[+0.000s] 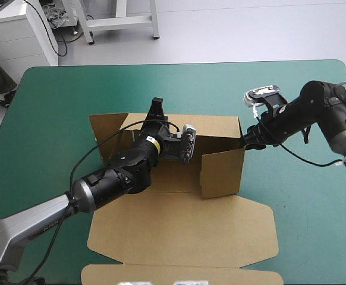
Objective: Fold the box
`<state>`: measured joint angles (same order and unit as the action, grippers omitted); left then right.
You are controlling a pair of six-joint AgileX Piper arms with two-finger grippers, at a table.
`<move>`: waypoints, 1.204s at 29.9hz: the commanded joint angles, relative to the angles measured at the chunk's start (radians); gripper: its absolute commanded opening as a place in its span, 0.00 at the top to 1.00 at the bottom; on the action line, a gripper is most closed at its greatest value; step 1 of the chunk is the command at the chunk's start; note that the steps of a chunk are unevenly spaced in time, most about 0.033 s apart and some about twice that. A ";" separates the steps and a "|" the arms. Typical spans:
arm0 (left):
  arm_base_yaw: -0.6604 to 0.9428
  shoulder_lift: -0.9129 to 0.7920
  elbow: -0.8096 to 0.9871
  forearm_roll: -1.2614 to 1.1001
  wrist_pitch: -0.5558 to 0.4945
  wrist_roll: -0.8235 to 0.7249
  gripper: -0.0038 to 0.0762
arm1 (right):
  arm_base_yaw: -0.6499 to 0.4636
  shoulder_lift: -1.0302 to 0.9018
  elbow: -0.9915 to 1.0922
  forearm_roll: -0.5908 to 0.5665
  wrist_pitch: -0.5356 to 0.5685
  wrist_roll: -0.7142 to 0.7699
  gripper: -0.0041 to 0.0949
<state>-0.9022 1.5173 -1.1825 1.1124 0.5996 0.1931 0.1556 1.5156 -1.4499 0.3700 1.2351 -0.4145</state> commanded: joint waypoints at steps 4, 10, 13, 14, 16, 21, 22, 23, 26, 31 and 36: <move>-0.008 -0.037 -0.024 0.013 -0.024 0.001 0.96 | -0.002 -0.141 0.079 0.078 -0.035 -0.033 0.53; -0.008 -0.037 -0.024 0.013 -0.026 0.001 0.96 | -0.002 -0.225 0.190 0.150 -0.116 -0.056 0.53; -0.008 -0.037 -0.024 0.013 -0.026 0.001 0.96 | 0.009 -0.250 0.241 0.166 -0.162 -0.056 0.53; -0.008 -0.037 -0.024 0.013 -0.026 0.001 0.96 | 0.021 -0.256 0.255 0.166 -0.172 -0.056 0.53; -0.008 -0.037 -0.024 0.013 -0.026 0.001 0.96 | 0.053 -0.260 0.277 0.131 -0.212 -0.056 0.53; -0.008 -0.037 -0.024 -0.008 -0.029 0.003 0.96 | 0.130 -0.260 0.309 0.102 -0.356 -0.002 0.53; -0.008 -0.037 -0.024 -0.025 -0.029 0.014 0.96 | 0.148 -0.260 0.311 0.098 -0.383 0.015 0.53; -0.008 -0.037 -0.024 -0.045 -0.029 0.032 0.96 | 0.166 -0.260 0.313 0.084 -0.398 0.037 0.53; -0.008 -0.037 -0.024 -0.096 -0.029 0.074 0.96 | 0.223 -0.260 0.313 -0.033 -0.455 0.153 0.53; -0.008 -0.037 -0.024 -0.112 -0.029 0.092 0.96 | 0.313 -0.256 0.313 -0.301 -0.513 0.474 0.53; -0.008 -0.037 -0.024 -0.112 -0.034 0.092 0.96 | 0.389 -0.254 0.313 -0.444 -0.524 0.620 0.53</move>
<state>-0.9012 1.5144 -1.1846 1.0332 0.5877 0.2788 0.5169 1.2811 -1.1112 0.0385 0.8099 0.1124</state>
